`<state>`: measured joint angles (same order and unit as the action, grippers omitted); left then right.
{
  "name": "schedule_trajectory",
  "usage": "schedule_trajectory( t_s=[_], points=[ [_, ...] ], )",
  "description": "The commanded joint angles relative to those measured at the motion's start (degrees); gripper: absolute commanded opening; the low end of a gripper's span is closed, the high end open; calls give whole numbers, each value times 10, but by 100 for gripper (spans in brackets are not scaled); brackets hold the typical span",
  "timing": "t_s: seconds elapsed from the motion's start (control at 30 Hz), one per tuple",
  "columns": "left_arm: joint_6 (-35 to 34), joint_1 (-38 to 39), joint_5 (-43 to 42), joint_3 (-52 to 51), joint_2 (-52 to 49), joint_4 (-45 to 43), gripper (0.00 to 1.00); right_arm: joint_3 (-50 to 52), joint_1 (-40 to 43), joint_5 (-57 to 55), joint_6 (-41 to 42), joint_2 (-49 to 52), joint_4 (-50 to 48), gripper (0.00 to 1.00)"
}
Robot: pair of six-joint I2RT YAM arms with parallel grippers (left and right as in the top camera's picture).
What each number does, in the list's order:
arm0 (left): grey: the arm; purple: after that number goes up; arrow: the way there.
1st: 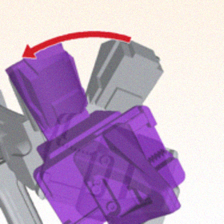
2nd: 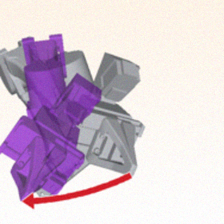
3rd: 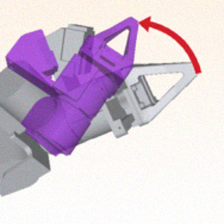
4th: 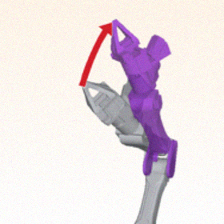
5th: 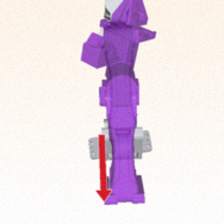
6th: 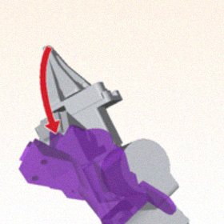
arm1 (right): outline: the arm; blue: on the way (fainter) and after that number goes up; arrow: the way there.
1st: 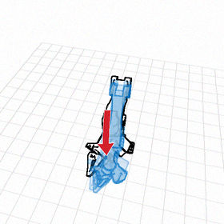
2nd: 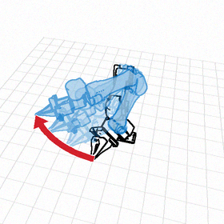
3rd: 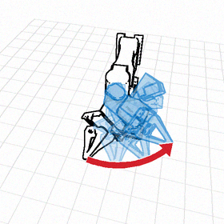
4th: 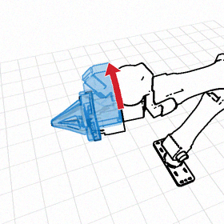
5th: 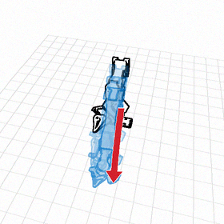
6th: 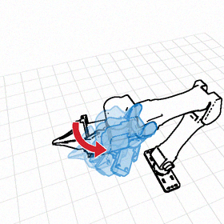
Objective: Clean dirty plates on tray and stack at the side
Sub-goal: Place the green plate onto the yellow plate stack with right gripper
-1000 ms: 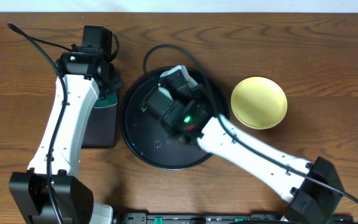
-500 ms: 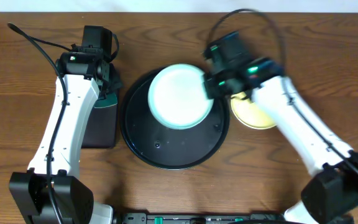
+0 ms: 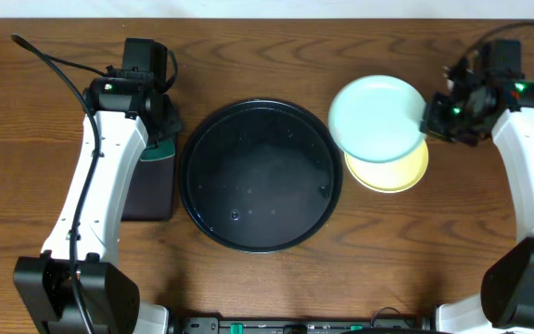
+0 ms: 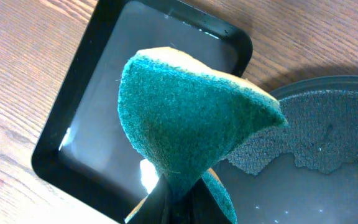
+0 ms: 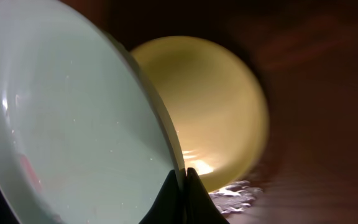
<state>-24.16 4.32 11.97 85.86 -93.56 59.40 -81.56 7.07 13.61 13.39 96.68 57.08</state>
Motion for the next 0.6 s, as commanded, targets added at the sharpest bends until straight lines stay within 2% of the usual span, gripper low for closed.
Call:
schedule_trajectory(
  t_s=[0.0,0.33,0.47,0.57],
  points=[
    [3,-2,5,-2,-6,1,7,56,24,-45,17,-8,-27,1],
    [3,-2,5,-2,-6,4,8,191,46,-43,33,-8,-167,2],
    [3,-2,5,-2,-6,4,7,207,34,-1,22,-8,-189,18],
    [3,-2,5,-2,-6,4,7,207,12,9,6,-8,-191,24]
  ],
)
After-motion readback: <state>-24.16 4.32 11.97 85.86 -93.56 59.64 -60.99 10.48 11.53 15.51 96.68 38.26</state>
